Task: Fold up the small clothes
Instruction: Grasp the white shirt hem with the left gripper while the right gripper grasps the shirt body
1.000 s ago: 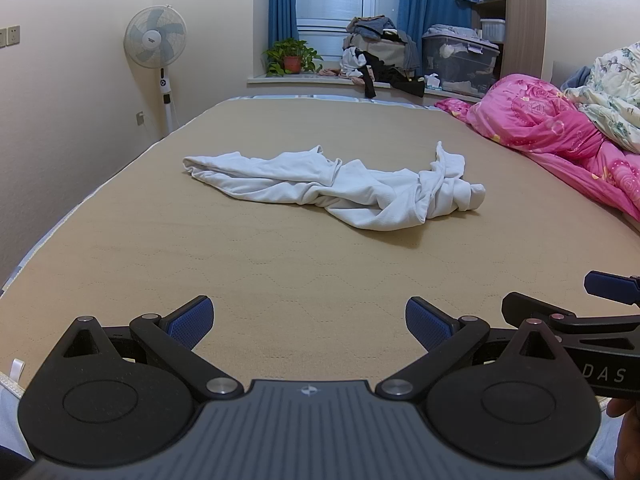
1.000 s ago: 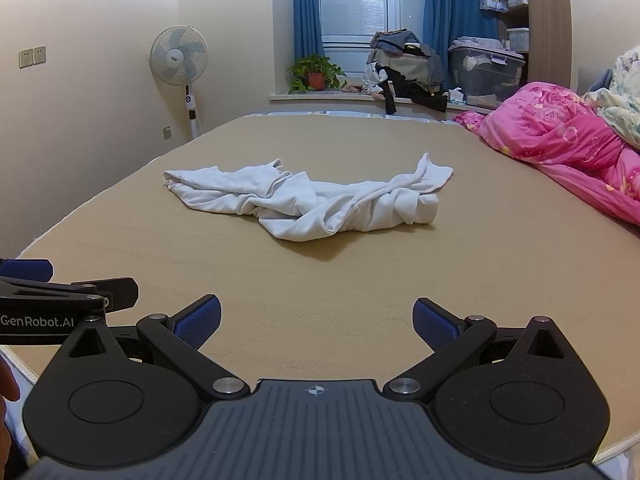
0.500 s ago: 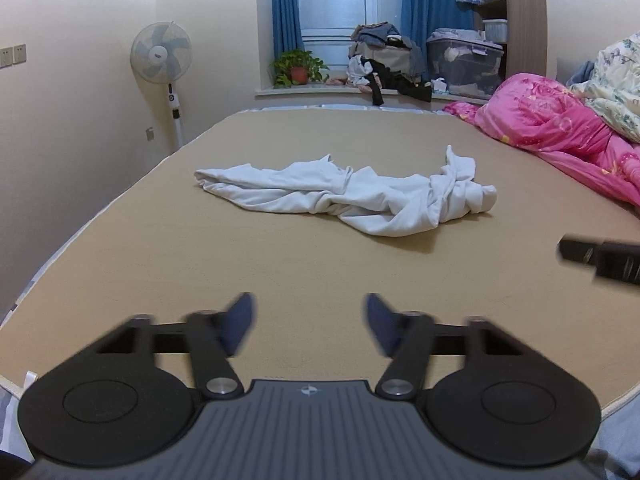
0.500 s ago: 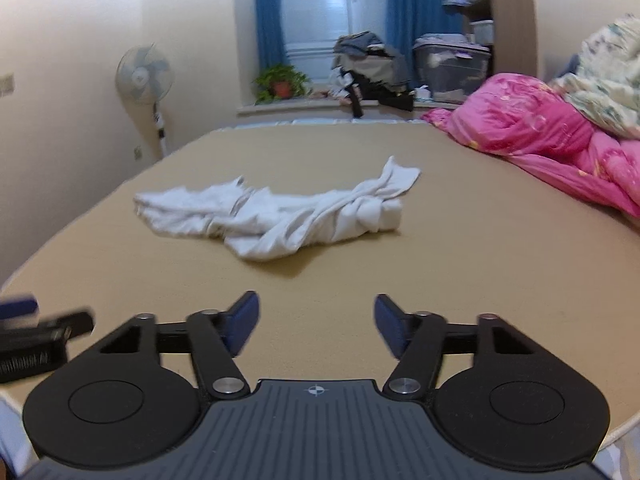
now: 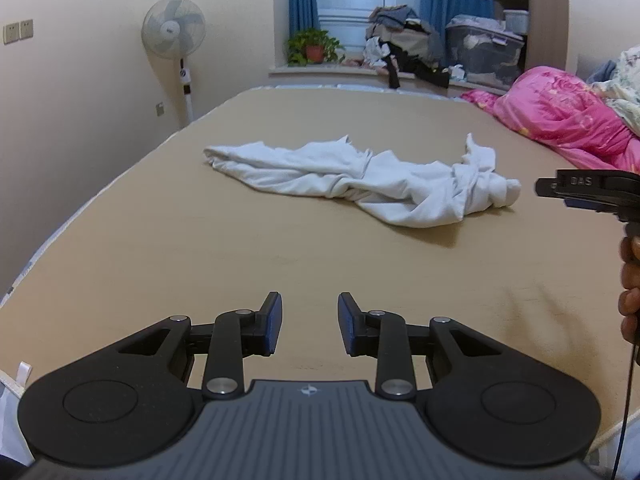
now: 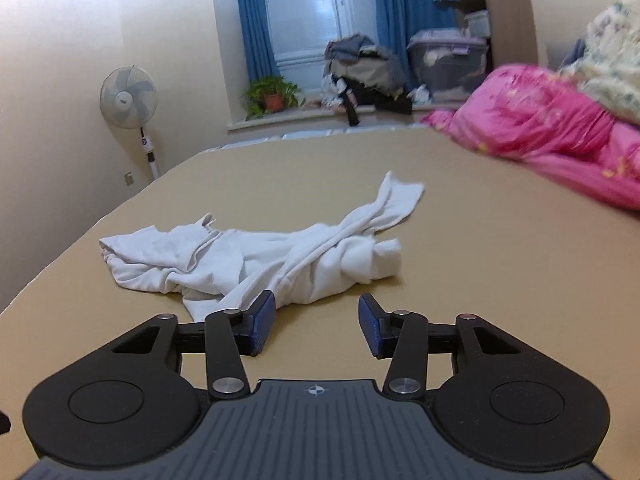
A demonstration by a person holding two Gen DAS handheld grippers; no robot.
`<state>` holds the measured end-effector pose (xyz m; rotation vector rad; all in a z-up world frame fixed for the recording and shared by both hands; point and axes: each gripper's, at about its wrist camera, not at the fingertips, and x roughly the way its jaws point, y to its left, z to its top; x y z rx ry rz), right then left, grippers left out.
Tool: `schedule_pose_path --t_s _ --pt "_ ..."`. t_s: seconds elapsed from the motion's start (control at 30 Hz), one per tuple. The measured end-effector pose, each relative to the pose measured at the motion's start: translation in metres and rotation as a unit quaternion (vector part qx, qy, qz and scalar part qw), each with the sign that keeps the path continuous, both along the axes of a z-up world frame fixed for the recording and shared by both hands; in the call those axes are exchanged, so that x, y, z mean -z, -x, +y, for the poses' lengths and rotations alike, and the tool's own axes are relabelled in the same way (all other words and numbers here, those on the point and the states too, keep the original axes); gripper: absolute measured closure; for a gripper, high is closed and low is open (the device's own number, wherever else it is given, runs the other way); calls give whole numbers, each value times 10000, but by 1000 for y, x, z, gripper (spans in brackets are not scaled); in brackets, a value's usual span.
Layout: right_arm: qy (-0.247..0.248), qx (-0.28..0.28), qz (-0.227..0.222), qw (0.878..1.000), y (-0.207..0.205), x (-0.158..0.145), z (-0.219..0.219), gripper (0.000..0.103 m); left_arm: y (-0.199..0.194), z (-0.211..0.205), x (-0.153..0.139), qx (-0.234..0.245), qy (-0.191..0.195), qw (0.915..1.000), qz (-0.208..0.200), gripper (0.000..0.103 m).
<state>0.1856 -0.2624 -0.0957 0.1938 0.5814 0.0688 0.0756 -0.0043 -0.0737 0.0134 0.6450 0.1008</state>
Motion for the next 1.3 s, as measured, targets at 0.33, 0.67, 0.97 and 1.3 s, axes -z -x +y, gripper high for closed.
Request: schedule_pose_path --t_s 0.33,0.67,0.97,1.3 --pt "-620 -28 544 9966 -78 45 16 25 -29 7 -1 -20 -229 9997 40 69" --pt "-1197 -832 1059 9836 -125 74 20 100 -217 -14 -28 66 675 9972 319 66" --pt "-1411 -819 824 9831 -118 49 -27 102 -363 -91 38 160 619 9835 1692 56" --pt "-741 769 850 9906 -126 36 -94 103 -198 17 -62 -174 816 9961 -273 102"
